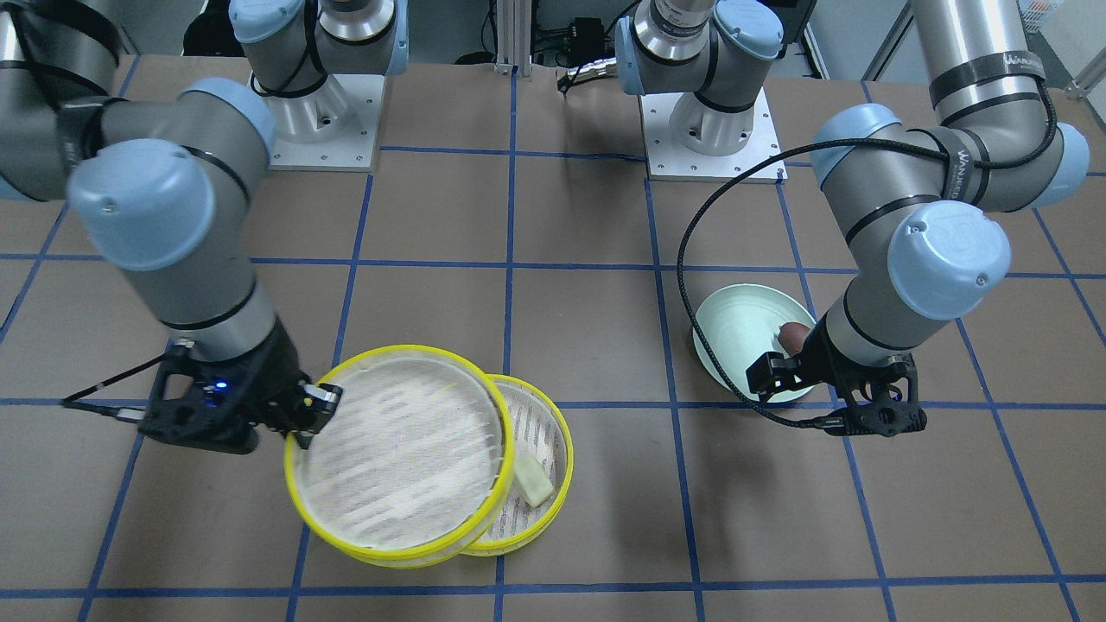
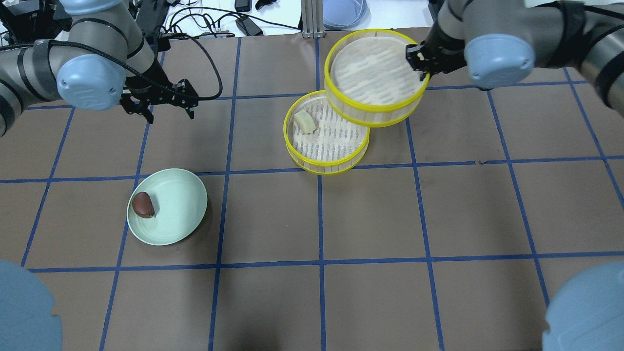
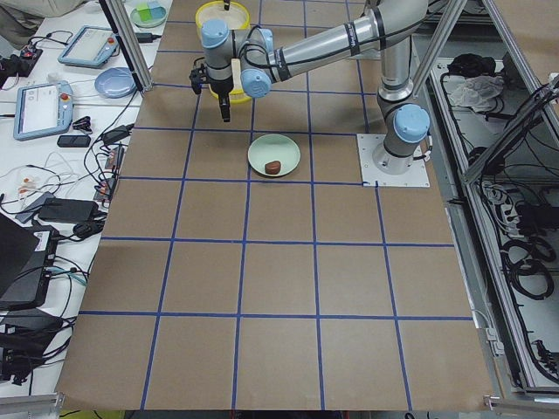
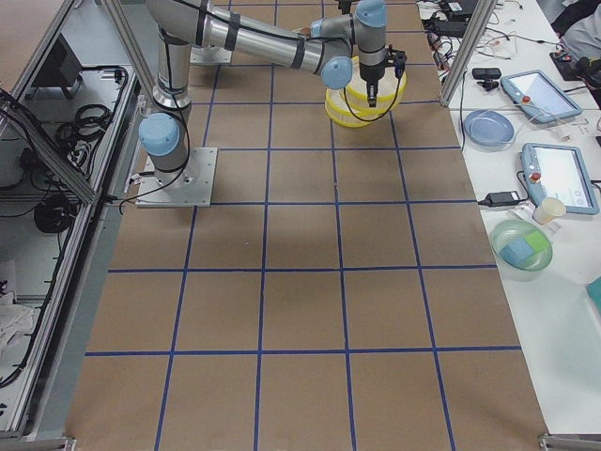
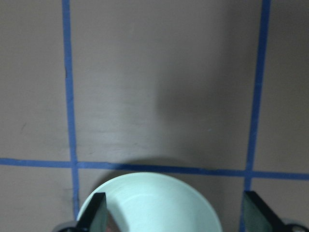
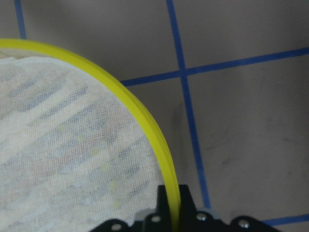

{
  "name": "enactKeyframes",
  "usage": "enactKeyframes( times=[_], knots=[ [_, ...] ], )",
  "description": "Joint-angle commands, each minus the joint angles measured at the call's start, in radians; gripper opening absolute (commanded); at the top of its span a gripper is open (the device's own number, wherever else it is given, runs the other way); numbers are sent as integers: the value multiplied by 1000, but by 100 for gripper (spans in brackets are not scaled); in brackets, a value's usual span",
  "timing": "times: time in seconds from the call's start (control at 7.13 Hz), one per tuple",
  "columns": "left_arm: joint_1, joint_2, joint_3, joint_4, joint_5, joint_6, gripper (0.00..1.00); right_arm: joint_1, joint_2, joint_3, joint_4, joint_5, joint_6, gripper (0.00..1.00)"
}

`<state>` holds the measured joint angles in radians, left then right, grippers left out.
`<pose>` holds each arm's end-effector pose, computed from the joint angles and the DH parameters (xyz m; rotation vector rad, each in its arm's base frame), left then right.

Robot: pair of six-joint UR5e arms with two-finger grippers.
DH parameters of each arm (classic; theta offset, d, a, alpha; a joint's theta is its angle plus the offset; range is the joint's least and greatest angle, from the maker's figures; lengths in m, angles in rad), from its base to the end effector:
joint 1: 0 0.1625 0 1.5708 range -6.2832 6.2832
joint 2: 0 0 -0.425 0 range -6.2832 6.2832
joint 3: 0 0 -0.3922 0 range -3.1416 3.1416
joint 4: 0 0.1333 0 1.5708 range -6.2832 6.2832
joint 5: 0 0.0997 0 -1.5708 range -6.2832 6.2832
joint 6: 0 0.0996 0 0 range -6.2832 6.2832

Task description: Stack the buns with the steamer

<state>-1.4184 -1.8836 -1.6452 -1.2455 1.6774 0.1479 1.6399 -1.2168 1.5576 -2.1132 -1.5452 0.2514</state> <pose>-0.0321 -0.5991 0.3138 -0.0018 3.0432 0.1175 0.1793 -0.6237 0.3525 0.2755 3.0573 -0.3002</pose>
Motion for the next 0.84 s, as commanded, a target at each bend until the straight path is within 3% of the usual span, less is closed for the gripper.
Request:
enactKeyframes(
  times=[0.0,0.28,0.7],
  knots=[
    [68,14,-118,-12,88,158,100,124,36,25,-22,-67,165,0],
    [151,-11,-189,-14,108,222,100,124,59,51,-79,-67,164,0],
    [161,-52,-189,-17,38,117,99,123,62,52,-94,-70,163,0]
  ],
)
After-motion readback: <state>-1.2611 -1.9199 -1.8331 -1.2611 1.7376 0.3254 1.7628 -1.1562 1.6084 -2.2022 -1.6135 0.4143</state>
